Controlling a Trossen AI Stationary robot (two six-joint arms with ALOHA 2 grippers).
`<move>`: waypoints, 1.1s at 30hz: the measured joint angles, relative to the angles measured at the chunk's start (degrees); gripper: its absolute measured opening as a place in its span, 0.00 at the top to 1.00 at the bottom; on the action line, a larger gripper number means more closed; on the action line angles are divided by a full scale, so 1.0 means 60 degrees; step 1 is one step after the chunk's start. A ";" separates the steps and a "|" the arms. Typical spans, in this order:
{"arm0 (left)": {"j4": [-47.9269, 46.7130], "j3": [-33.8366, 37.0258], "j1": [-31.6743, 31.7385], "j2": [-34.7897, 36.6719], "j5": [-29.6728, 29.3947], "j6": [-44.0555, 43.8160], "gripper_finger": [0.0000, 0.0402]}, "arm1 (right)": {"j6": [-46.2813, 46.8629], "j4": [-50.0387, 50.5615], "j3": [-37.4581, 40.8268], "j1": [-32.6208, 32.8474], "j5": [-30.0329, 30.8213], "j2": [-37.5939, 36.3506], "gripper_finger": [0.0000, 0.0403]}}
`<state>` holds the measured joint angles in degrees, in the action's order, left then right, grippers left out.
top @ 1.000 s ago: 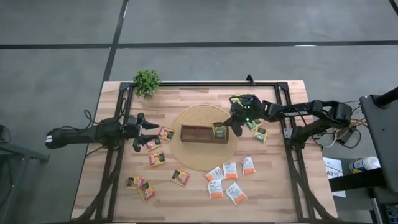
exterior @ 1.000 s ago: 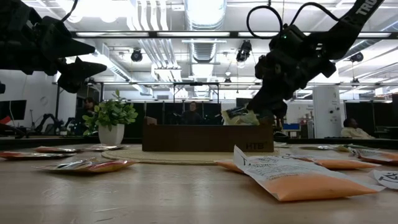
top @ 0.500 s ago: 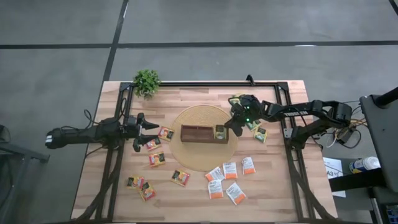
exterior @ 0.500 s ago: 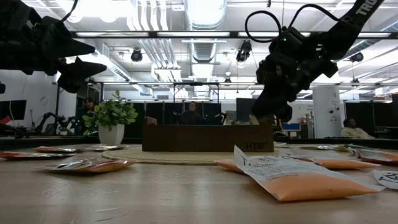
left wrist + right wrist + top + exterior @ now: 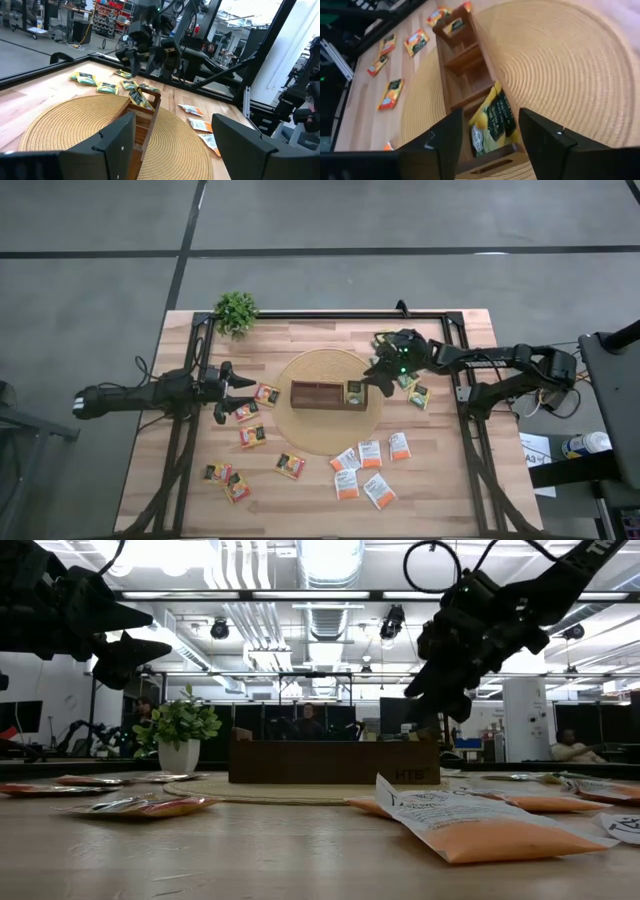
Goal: Pick & Place Tea
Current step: Put the yellow tea bag into the right section of the wooden organizer
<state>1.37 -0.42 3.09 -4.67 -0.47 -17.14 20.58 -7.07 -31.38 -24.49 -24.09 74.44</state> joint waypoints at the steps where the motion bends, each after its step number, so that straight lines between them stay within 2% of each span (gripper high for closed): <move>1: 0.0000 -0.0001 0.0000 0.0000 0.0003 -0.0001 0.36 | -0.0004 0.0121 0.0000 -0.0074 0.0008 -0.0152 0.53; 8: 0.0000 -0.0001 -0.0003 0.0004 0.0000 0.0003 0.36 | 0.0143 0.1299 -0.0004 -0.0904 0.0193 -0.1156 0.56; 14: 0.0000 0.0002 -0.0001 0.0000 0.0003 0.0000 0.36 | 0.2082 0.2866 -0.0004 -0.1839 0.1283 -0.1974 0.59; 18: -0.0002 0.0002 -0.0001 0.0004 0.0002 -0.0001 0.36 | 0.2833 0.3438 -0.0004 -0.2442 0.1262 -0.2261 0.59; 24: -0.0002 0.0000 -0.0002 0.0001 0.0003 0.0002 0.36 | 0.2729 0.3642 -0.0004 -0.2765 0.0713 -0.2648 0.59; 29: -0.0003 0.0003 -0.0004 0.0003 0.0000 -0.0001 0.36 | 0.3825 0.5422 -0.0004 -0.3102 0.0829 -0.2845 0.61; 33: -0.0004 -0.0001 -0.0002 0.0000 0.0001 0.0001 0.36 | 0.3964 0.6939 -0.0004 -0.3357 0.0832 -0.2842 0.62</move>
<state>1.34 -0.43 3.08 -4.67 -0.46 -17.14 44.37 34.56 -31.40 -44.63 -19.10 57.39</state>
